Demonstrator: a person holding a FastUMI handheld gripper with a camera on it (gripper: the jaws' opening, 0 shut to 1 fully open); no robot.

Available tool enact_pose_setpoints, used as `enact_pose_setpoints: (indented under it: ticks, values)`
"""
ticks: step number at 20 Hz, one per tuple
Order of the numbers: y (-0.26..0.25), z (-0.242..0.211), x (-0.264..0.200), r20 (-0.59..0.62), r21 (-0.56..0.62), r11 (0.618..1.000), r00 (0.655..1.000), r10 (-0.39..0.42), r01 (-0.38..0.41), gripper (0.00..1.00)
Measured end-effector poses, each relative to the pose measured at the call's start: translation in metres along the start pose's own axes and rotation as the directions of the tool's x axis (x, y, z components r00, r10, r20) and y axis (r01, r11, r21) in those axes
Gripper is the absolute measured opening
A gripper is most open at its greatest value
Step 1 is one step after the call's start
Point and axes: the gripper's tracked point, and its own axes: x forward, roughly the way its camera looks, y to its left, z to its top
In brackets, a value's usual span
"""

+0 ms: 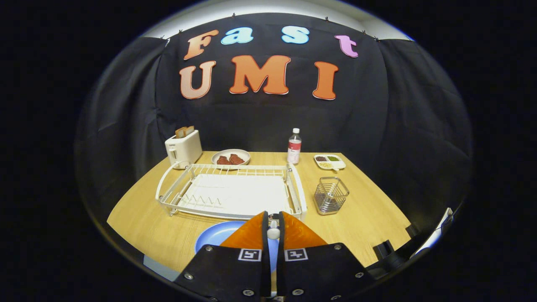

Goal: Take the plate from the dish rack, then take the spoon from the basket and place it into the plate.

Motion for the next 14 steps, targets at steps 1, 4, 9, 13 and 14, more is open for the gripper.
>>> enact_pose_setpoints:
  ticks: [1,4,9,13,14]
  values:
    - [0.011,0.002,0.0,0.008,-0.006,1.0,1.0,0.027,-0.027,0.05]
    - [0.034,0.002,0.0,0.018,-0.02,0.996,0.996,0.082,-0.082,0.05]
    - [0.062,-0.001,-0.007,0.018,-0.002,0.986,0.986,0.168,-0.168,0.05]
    - [0.066,-0.018,-0.008,-0.021,-0.021,0.98,0.981,0.195,-0.196,0.05]
    - [0.067,-0.023,-0.007,-0.031,-0.028,0.978,0.978,0.204,-0.205,0.05]
